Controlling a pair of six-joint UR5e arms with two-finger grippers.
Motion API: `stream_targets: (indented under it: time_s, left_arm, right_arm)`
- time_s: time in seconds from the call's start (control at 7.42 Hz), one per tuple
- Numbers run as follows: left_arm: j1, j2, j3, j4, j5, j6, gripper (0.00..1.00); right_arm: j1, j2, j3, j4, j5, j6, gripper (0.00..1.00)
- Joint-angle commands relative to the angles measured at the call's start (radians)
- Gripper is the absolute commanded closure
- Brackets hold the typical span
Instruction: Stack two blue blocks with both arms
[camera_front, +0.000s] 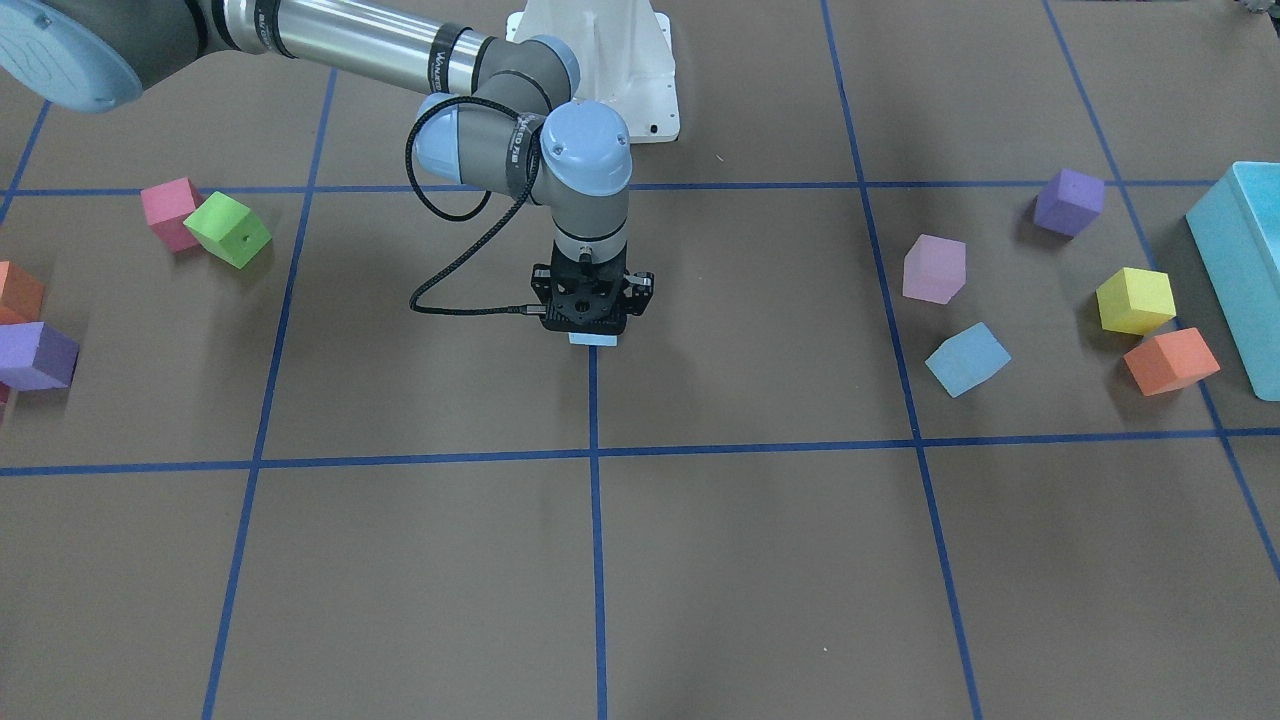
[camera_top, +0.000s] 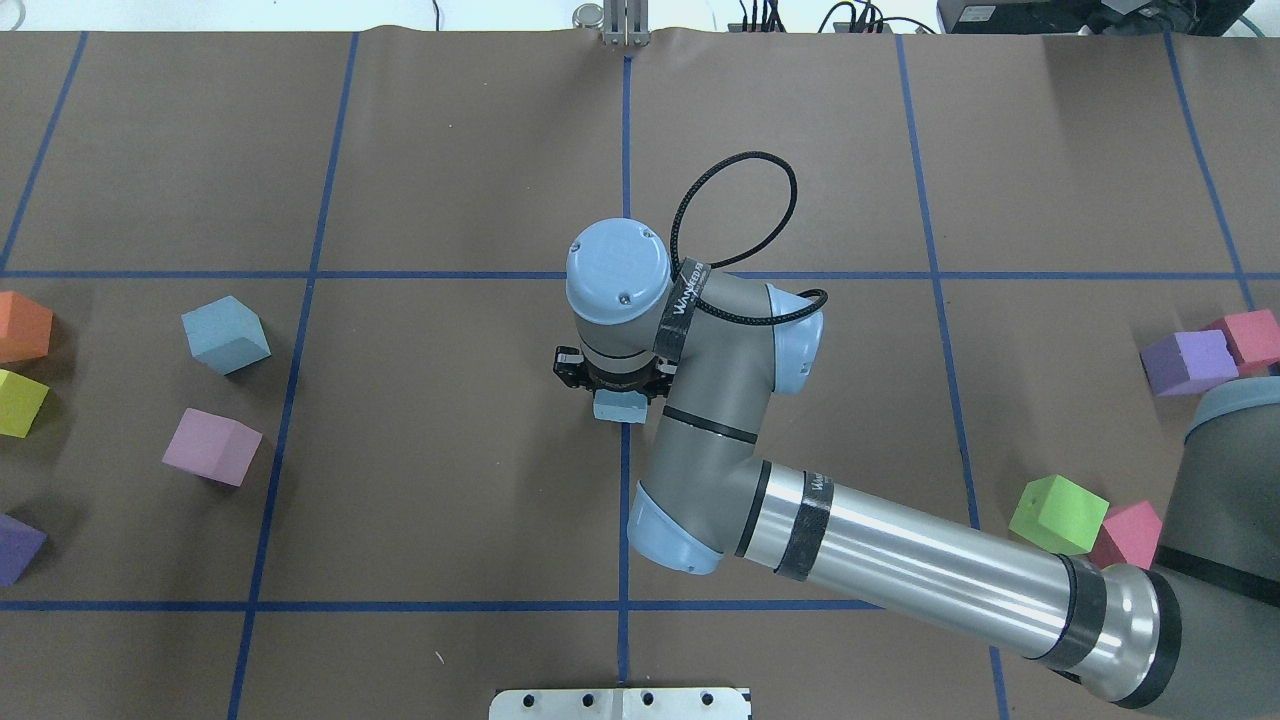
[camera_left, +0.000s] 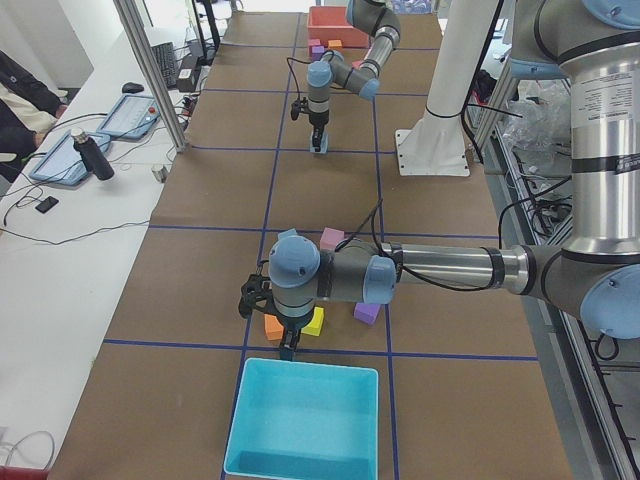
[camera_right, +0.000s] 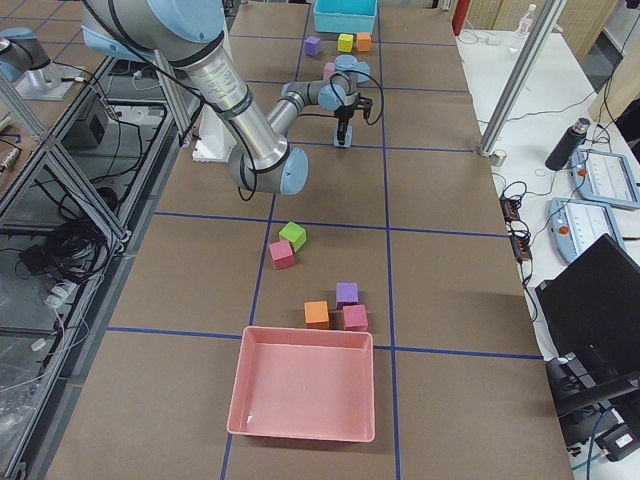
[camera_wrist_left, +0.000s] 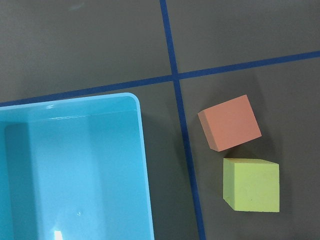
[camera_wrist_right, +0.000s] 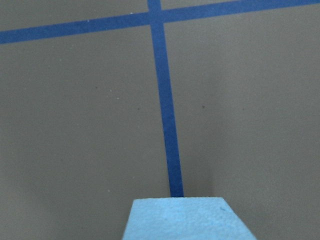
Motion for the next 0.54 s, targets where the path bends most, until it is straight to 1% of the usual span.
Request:
stream_targets:
  time_s: [0.0,0.13,0.27,0.4]
  left_arm:
    - [0.000,0.000,0.001,0.000,0.000,0.001,0.02]
    - [0.000,0.000,0.001,0.000,0.000,0.001,0.02]
    - [0.000,0.000,0.001,0.000,0.000,0.001,0.02]
    - [0.000,0.000,0.001,0.000,0.000,0.001,0.02]
  right_arm:
    - [-0.015,-0.007,-0.004,0.004,-0.020,-0.008,0.60]
    - [-0.016,-0.010,-0.004,0.007,-0.020,-0.011,0.53]
    - [-0.015,-0.005,-0.001,0.007,-0.024,-0.013,0.23]
    - [-0.015,-0.001,0.011,0.007,-0.055,-0.013,0.01]
